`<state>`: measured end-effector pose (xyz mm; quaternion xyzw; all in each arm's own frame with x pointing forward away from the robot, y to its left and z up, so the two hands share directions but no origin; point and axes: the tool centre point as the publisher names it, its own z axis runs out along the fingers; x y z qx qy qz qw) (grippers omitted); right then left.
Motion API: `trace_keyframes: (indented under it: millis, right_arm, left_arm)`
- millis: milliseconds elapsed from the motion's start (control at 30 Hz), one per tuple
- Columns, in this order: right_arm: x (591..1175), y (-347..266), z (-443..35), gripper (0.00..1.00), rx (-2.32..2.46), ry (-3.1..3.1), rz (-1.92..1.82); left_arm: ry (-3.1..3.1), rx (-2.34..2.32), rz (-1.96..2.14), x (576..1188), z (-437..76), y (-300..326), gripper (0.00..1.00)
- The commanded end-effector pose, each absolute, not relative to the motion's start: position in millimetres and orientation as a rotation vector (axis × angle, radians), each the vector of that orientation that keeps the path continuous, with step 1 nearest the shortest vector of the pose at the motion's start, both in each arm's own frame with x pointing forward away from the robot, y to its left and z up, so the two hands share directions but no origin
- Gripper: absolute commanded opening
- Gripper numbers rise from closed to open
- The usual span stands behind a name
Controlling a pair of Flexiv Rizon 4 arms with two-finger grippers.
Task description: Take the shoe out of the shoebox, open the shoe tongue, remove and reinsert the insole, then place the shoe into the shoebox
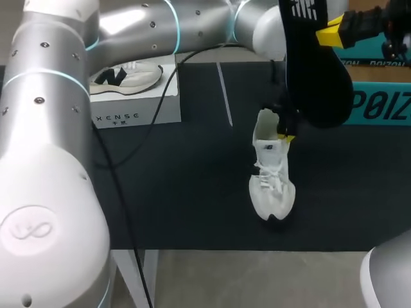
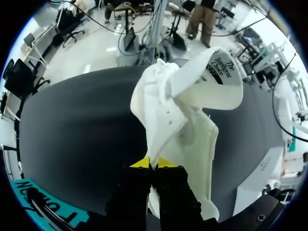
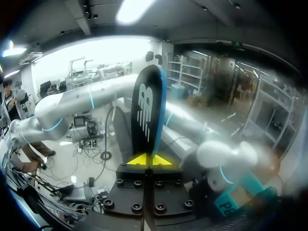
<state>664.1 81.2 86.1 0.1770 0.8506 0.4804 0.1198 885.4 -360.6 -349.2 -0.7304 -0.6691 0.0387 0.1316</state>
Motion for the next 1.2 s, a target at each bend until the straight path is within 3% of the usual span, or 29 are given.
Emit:
trace_keyframes:
  millis: [33, 200, 233, 267, 300, 833, 1200]
  right_arm:
    - [667, 83, 87, 0.00, 0.520, 2.492, 1.399]
    - [667, 83, 87, 0.00, 0.520, 2.492, 1.399]
    - [667, 83, 87, 0.00, 0.520, 2.492, 1.399]
    - [667, 83, 87, 0.00, 0.520, 2.492, 1.399]
    - [667, 83, 87, 0.00, 0.520, 2.492, 1.399]
    - [667, 83, 87, 0.00, 0.520, 2.492, 1.399]
    - [667, 83, 87, 0.00, 0.520, 2.492, 1.399]
  left_arm:
    - [-1.832, -2.060, -0.076, 888, -353, -367, 0.00]
    - [-1.823, -2.078, -0.071, 887, -357, -370, 0.00]
    - [-1.819, -2.087, -0.075, 886, -357, -371, 0.06]
    - [-1.823, -2.090, -0.075, 887, -358, -371, 0.45]
    - [-1.817, -2.102, -0.082, 887, -359, -371, 1.00]
    - [-2.214, -2.258, 0.234, 907, -291, -353, 1.00]
    - [-2.546, -2.312, 0.696, 898, -239, -293, 1.00]
